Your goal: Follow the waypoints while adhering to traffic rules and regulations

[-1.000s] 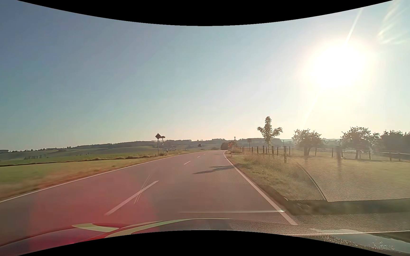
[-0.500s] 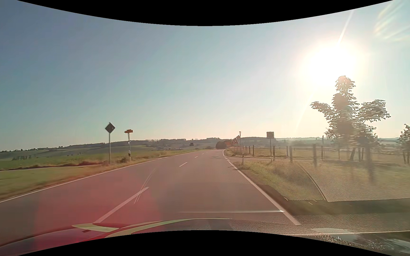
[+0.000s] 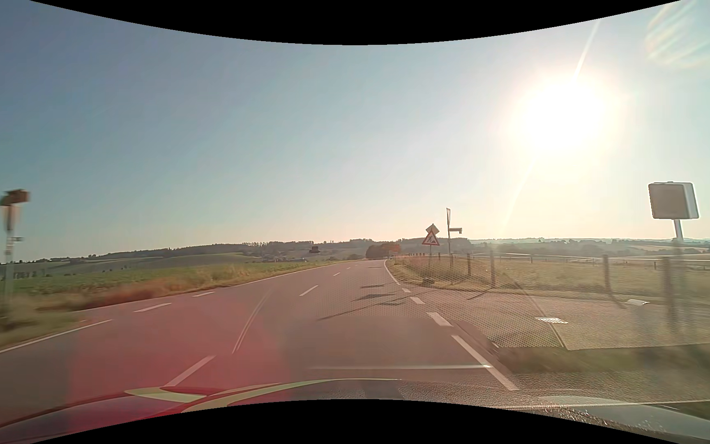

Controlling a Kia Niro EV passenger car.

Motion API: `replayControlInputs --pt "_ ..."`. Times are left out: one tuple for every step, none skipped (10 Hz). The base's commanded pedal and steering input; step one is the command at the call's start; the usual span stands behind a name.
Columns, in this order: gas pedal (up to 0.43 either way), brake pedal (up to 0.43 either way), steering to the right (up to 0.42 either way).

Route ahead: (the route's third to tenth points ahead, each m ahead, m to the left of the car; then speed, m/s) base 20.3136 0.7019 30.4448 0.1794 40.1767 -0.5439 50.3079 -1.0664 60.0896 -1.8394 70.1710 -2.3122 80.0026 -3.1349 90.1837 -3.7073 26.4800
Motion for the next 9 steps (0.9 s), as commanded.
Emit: replayControlInputs --pt "0.0 0.0 0.009" --pt "0.0 0.0 0.009" --pt "0.0 0.0 0.009" --pt "0.0 0.006 0.008" --pt "0.0 0.116 0.007" --pt "0.0 0.207 0.007" --pt "0.0 0.22 0.007" --pt "0.0 0.232 0.006" --pt "0.0 0.25 0.007"
